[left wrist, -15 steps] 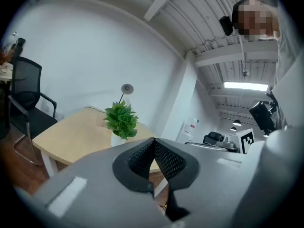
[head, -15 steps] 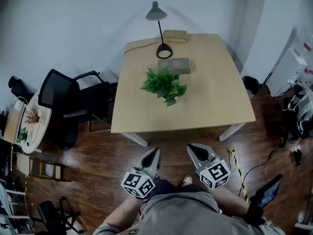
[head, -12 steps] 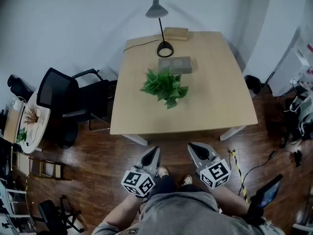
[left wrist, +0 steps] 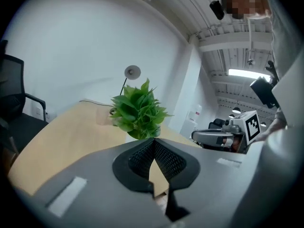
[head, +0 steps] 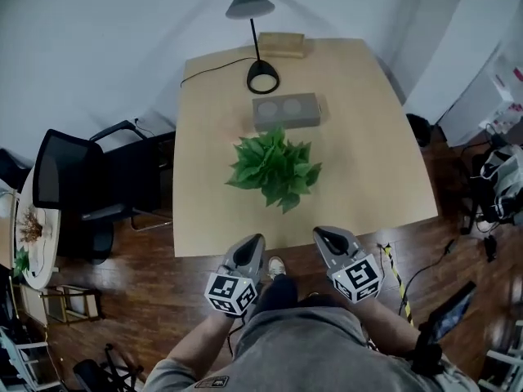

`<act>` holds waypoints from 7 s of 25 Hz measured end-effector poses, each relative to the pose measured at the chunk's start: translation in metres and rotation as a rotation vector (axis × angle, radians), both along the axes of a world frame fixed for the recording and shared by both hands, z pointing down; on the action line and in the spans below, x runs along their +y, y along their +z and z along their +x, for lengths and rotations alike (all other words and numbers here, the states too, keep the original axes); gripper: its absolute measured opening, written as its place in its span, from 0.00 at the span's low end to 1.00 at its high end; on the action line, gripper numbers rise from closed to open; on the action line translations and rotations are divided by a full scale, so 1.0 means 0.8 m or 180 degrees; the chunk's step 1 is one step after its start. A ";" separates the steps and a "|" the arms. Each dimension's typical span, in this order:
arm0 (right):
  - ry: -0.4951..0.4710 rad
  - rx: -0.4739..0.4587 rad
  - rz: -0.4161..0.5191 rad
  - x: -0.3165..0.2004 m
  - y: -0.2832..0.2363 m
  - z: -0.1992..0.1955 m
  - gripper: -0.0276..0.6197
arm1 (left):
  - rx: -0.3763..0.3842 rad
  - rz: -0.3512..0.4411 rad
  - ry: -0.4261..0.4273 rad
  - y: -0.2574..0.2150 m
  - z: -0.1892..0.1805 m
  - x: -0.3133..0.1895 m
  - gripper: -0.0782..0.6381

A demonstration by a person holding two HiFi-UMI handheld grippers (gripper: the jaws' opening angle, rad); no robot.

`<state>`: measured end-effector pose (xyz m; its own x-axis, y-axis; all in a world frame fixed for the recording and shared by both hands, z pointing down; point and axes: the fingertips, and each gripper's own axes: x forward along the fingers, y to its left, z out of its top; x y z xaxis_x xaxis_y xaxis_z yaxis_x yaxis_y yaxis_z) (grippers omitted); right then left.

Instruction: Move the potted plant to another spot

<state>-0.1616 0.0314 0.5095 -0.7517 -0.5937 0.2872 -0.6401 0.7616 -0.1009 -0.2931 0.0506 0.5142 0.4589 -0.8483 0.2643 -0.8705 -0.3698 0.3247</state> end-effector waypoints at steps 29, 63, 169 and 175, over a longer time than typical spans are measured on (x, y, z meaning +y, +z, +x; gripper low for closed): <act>-0.1309 0.0900 -0.0026 -0.166 0.184 -0.088 0.59 | -0.1241 0.0172 0.1509 0.181 0.032 -0.188 0.57; -0.0877 0.0768 0.0666 -0.221 -0.088 -0.082 0.52 | -0.1380 0.0882 0.1631 -0.090 0.042 -0.249 0.56; -0.0115 -0.0680 -0.0289 0.001 -0.067 0.335 0.05 | 0.0004 0.0398 0.0672 -0.044 0.383 -0.017 0.11; -0.0163 -0.0717 -0.0263 0.008 -0.069 0.350 0.05 | -0.0025 0.0459 0.0627 -0.054 0.397 -0.009 0.11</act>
<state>0.1186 0.0381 0.4540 -0.8307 -0.5347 0.1549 -0.5552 0.7758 -0.2999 0.0249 0.0431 0.4710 0.6177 -0.7717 0.1511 -0.7792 -0.5748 0.2498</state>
